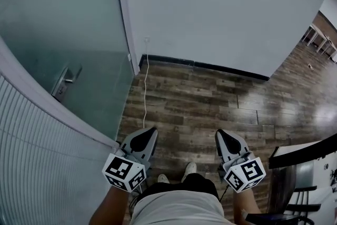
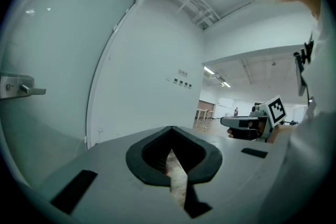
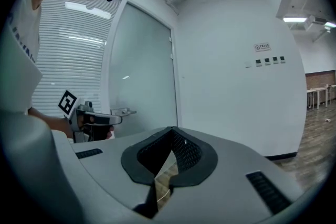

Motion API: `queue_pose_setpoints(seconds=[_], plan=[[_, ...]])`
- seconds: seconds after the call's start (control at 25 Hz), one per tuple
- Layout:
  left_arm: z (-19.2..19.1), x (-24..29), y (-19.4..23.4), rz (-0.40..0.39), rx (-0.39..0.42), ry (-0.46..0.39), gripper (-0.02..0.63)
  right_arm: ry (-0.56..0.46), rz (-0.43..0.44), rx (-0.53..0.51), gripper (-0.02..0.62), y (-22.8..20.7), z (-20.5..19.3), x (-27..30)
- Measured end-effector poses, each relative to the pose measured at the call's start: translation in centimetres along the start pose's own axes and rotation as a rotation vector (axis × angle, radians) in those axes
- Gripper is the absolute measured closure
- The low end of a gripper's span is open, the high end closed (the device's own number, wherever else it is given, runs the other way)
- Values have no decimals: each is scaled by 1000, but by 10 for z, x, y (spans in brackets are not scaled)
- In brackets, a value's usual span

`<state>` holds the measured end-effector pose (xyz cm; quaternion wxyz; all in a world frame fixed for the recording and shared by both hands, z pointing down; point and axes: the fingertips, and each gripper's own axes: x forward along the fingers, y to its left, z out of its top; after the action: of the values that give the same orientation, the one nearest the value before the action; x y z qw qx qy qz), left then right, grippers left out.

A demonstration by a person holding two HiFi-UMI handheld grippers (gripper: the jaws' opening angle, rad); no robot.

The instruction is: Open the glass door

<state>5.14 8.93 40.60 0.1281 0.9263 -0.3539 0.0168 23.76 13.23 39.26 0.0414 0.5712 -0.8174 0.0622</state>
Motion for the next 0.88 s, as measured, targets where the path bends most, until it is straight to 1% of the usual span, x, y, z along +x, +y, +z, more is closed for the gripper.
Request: queue_pose_setpoints(seconds=[0.24, 0.56, 0.72, 0.88], plan=[[8, 18, 32, 57, -6, -14, 606, -1, 78, -7, 594, -8, 4, 52], [31, 65, 81, 186, -10, -37, 606, -6, 195, 3, 594, -49, 21, 142], [50, 98, 105, 264, -12, -63, 606, -7, 261, 1, 594, -78, 34, 189], [69, 123, 124, 383, -11, -87, 606, 0, 365, -2, 594, -104, 48, 239]])
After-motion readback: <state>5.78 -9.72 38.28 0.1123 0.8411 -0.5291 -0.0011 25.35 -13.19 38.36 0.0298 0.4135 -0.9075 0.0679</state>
